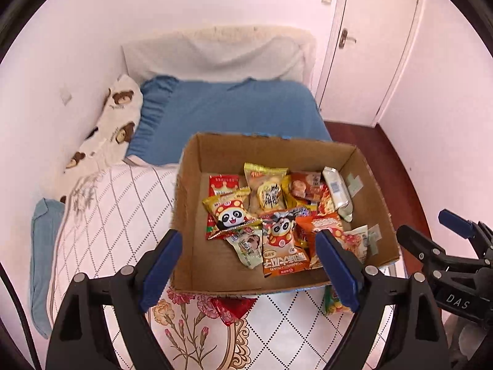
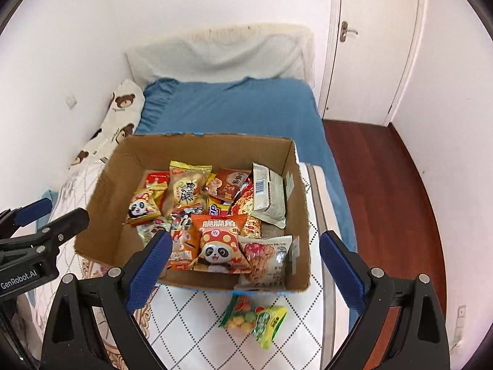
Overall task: Organize snacks
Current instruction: 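Move both grippers back toward the last snacks on the bed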
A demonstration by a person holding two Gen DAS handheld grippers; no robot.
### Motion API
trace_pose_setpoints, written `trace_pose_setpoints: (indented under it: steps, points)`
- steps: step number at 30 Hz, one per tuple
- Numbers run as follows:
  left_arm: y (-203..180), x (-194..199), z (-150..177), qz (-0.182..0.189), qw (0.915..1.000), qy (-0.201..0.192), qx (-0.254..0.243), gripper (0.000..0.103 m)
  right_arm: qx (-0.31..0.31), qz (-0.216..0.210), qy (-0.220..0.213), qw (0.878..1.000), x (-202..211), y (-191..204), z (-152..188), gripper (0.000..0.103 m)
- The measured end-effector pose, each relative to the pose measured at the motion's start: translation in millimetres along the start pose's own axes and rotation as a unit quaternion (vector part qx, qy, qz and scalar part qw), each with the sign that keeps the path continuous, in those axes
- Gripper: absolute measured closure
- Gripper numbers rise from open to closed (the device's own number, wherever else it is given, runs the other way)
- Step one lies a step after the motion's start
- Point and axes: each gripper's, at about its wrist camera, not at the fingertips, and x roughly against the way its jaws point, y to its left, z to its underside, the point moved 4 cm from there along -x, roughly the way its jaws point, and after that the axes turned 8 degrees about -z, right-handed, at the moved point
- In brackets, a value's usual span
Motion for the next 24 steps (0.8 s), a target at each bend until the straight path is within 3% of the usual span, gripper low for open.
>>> trace_pose_setpoints:
  steps: [11, 19, 24]
  points:
    - [3.8, 53.2, 19.1, 0.001, 0.9988, -0.049, -0.001, 0.015, 0.001, -0.010, -0.052, 0.999, 65.8, 21.4, 23.1, 0.005]
    - [5.9, 65.2, 35.7, -0.001, 0.9982, -0.057, 0.017, 0.015, -0.013, -0.021, -0.072, 0.997, 90.4, 24.7, 36.5, 0.005]
    - [9.4, 57.8, 40.5, -0.045, 0.9968, -0.063, 0.021, 0.015, -0.038, -0.034, -0.055, 0.997, 78.1, 12.9, 49.7, 0.005]
